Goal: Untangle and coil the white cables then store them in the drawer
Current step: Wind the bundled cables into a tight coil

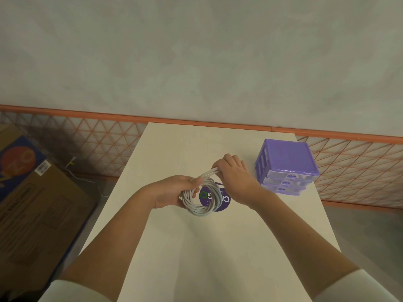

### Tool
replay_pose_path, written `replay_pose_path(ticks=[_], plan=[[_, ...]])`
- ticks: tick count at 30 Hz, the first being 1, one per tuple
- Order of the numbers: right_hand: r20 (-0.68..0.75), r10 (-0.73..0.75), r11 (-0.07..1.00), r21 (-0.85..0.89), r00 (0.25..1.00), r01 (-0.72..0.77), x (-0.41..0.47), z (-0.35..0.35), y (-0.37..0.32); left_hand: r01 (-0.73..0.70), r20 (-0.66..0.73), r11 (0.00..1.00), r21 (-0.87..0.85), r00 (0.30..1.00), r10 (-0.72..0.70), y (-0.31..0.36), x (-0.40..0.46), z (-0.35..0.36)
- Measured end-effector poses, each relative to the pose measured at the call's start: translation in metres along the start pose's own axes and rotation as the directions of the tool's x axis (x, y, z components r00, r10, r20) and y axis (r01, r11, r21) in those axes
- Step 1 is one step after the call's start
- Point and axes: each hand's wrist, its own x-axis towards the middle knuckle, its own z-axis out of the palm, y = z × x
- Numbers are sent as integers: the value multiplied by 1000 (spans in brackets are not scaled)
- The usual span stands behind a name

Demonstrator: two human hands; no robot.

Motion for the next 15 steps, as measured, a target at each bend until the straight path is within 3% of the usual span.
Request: replay_pose_path(ticks=[7,11,15], plan=[[-112,-28,970,-242,993,0,-4,-1,7,-34,50,999,-14,998,34,-3,1,-1],[32,91,996,17,995,-92,-4,3,16,-75,100,997,-28,992,77,-3,-1,-6],[106,194,949,232,975,-214,-4,14,19,-104,139,994,-26,985,107,-5,0,-9]])
